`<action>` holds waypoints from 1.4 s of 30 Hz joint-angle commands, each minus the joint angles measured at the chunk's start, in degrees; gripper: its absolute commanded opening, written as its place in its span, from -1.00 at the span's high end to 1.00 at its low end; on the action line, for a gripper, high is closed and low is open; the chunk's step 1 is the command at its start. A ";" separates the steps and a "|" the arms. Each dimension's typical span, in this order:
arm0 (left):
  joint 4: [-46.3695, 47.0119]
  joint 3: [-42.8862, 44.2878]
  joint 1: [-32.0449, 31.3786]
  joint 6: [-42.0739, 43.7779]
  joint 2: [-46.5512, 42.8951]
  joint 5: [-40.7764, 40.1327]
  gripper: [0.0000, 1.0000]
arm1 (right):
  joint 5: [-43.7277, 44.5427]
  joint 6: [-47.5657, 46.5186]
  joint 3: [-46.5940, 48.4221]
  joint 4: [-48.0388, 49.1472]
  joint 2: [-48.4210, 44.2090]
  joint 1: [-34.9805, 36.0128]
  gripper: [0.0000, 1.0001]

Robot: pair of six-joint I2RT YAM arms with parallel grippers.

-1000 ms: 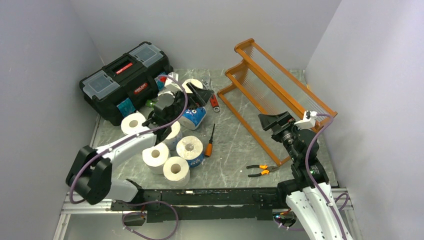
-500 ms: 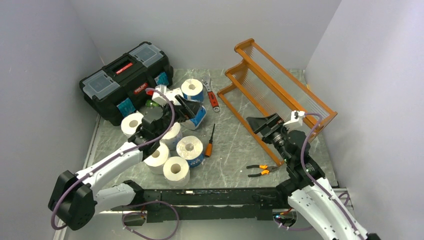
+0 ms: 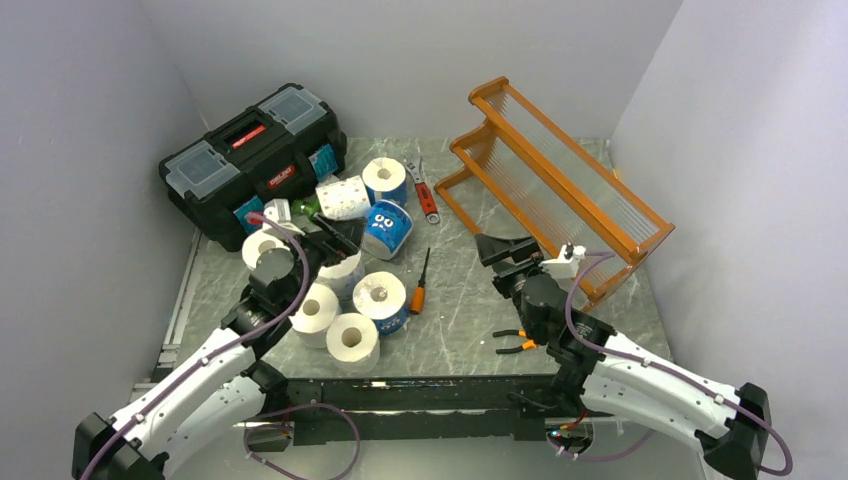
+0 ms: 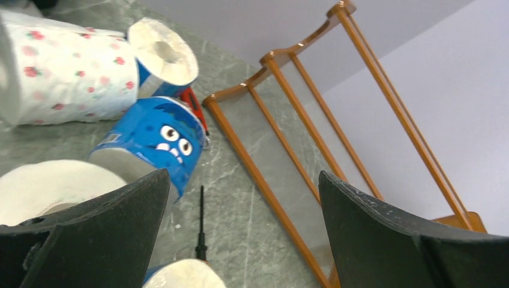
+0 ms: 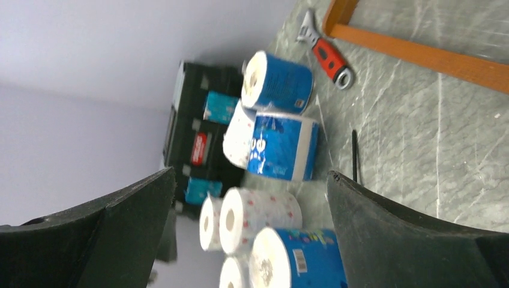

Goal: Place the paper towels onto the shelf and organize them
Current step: Adjust the shelf at the center of the board.

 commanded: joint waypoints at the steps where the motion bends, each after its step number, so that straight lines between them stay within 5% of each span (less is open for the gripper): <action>1: -2.47 -2.17 0.74 -0.84 -2.81 -4.18 -0.99 | 14.60 15.64 -2.08 6.11 2.44 1.23 -0.99; 13: -2.00 -5.10 1.45 -2.35 -3.70 -3.10 -0.99 | 31.92 35.37 -3.66 3.32 7.66 1.61 -0.84; 21: -1.14 -6.15 1.61 -3.80 -3.15 -1.56 -0.98 | 33.21 46.49 -5.93 -4.83 9.20 -2.26 -0.63; 36: 1.55 -6.60 1.61 -5.21 -0.33 0.84 -0.98 | 25.17 27.74 -18.02 21.45 5.96 -13.07 -0.66; 42: 1.46 -6.47 1.63 -5.36 0.23 1.74 -0.98 | 20.10 20.42 -19.68 35.85 10.60 -16.86 -0.20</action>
